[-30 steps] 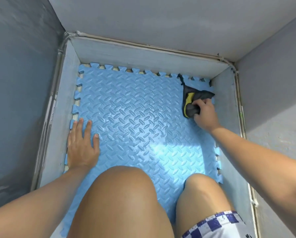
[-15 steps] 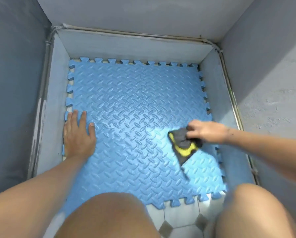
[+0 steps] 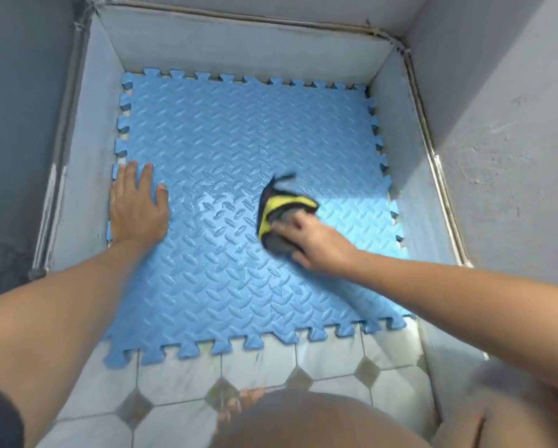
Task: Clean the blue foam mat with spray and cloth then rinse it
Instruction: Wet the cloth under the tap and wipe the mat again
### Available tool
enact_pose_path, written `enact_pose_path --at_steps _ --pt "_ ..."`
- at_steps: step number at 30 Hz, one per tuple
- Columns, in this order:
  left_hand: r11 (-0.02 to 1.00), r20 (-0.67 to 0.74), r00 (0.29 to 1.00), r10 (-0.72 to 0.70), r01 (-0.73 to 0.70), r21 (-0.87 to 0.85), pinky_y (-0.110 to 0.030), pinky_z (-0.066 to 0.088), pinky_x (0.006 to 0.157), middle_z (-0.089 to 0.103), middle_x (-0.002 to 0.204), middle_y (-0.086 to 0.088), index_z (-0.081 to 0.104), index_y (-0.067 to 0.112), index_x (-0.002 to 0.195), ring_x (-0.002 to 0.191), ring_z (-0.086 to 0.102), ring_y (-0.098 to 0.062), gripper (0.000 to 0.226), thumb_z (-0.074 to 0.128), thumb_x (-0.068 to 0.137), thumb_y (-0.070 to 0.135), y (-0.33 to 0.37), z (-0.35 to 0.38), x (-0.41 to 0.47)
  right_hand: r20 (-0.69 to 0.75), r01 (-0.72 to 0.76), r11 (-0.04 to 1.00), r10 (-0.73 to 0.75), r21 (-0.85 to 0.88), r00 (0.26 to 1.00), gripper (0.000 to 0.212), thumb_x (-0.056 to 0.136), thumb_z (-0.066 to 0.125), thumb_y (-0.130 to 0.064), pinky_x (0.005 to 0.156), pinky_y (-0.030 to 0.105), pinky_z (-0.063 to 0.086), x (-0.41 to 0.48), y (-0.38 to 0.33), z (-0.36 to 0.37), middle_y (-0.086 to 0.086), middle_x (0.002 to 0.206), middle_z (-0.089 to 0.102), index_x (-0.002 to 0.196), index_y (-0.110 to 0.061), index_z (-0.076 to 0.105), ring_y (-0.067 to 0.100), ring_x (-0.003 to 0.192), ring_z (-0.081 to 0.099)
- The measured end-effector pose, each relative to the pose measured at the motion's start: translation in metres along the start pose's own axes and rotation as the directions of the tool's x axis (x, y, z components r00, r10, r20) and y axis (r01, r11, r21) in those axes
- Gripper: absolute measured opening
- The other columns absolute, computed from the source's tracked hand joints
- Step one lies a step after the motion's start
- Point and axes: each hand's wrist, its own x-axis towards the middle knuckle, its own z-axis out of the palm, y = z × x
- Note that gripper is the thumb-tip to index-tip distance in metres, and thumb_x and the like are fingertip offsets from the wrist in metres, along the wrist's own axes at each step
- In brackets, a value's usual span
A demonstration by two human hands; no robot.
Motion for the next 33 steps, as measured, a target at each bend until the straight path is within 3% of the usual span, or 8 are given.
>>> enact_pose_path --at_steps 4,8,12,18,21,27,30,33 --pt "0.999 -0.030 0.999 0.041 -0.041 0.002 -0.050 0.020 0.125 0.036 0.161 -0.025 0.044 0.005 0.152 0.152 0.028 -0.043 0.050 0.044 0.108 0.029 -0.003 0.002 0.002 0.281 0.410 0.903 -0.363 -0.129 0.888 0.058 0.083 0.069 -0.024 0.055 0.036 0.051 -0.048 -0.003 0.000 0.008 0.111 0.049 0.136 -0.028 0.047 0.028 0.091 0.056" --pt "0.999 -0.063 0.997 0.052 -0.052 -0.005 -0.053 0.022 0.123 0.038 0.159 -0.028 0.046 0.002 0.149 0.150 0.030 -0.046 0.047 0.048 0.107 0.023 -0.002 0.006 0.000 0.067 -0.206 0.938 0.233 -0.279 0.970 0.044 0.086 0.063 -0.014 0.065 0.044 0.054 -0.051 0.075 -0.036 0.009 0.110 0.047 0.121 -0.025 0.037 0.032 0.098 0.056" --pt "0.999 -0.052 0.998 0.043 -0.043 -0.001 -0.053 0.022 0.124 0.036 0.160 -0.027 0.045 0.004 0.150 0.151 0.029 -0.045 0.047 0.048 0.107 0.023 -0.002 0.006 0.002 -0.102 -0.691 0.710 0.684 -0.134 0.722 0.041 0.086 0.055 -0.001 0.072 0.043 0.045 -0.046 0.116 -0.056 0.016 0.114 0.045 0.122 -0.014 0.040 0.039 0.099 0.057" --pt "0.999 -0.041 0.998 0.038 -0.038 0.008 -0.053 0.022 0.124 0.035 0.161 -0.025 0.044 0.006 0.151 0.151 0.029 -0.043 0.048 0.046 0.107 0.026 -0.003 0.006 0.001 0.159 -0.215 0.947 0.257 -0.239 0.953 0.040 0.079 0.060 -0.017 0.068 0.039 0.052 -0.057 0.050 -0.035 0.008 0.113 0.042 0.115 -0.020 0.042 0.028 0.091 0.056" --pt "1.000 -0.027 0.999 0.022 -0.021 0.011 -0.052 0.021 0.125 0.034 0.163 -0.023 0.043 0.006 0.153 0.153 0.027 -0.042 0.050 0.045 0.108 0.028 -0.003 0.006 0.000 0.310 0.064 0.987 -0.015 -0.148 0.951 0.040 0.075 0.058 -0.026 0.063 0.039 0.052 -0.081 0.006 -0.020 0.004 0.112 0.043 0.113 -0.024 0.042 0.027 0.093 0.056" --pt "1.000 -0.029 0.999 0.016 -0.016 0.012 -0.050 0.021 0.126 0.035 0.163 -0.022 0.045 0.006 0.152 0.153 0.029 -0.040 0.050 0.044 0.108 0.029 -0.001 0.004 0.000 0.032 -0.241 0.967 0.244 -0.085 0.969 0.041 0.085 0.063 -0.029 0.073 0.035 0.048 -0.024 0.024 -0.021 0.001 0.117 0.048 0.123 -0.024 0.048 0.027 0.105 0.057" --pt "1.000 0.000 1.000 0.001 -0.001 0.009 -0.049 0.021 0.126 0.034 0.164 -0.020 0.044 0.007 0.153 0.154 0.028 -0.038 0.051 0.043 0.108 0.030 0.000 0.002 0.000 -0.225 -0.502 0.861 0.507 0.082 0.832 0.036 0.085 0.061 -0.018 0.084 0.039 0.046 0.023 0.072 -0.042 0.010 0.120 0.049 0.120 -0.017 0.054 0.035 0.111 0.053" --pt "1.000 0.011 1.000 -0.005 0.005 -0.002 -0.049 0.021 0.127 0.034 0.164 -0.019 0.044 0.008 0.154 0.155 0.027 -0.036 0.052 0.042 0.108 0.031 0.002 0.000 0.000 -0.363 -0.644 0.667 0.745 0.374 0.560 0.036 0.085 0.056 -0.020 0.094 0.042 0.045 0.055 0.108 -0.058 0.016 0.131 0.047 0.120 -0.012 0.056 0.038 0.116 0.052"
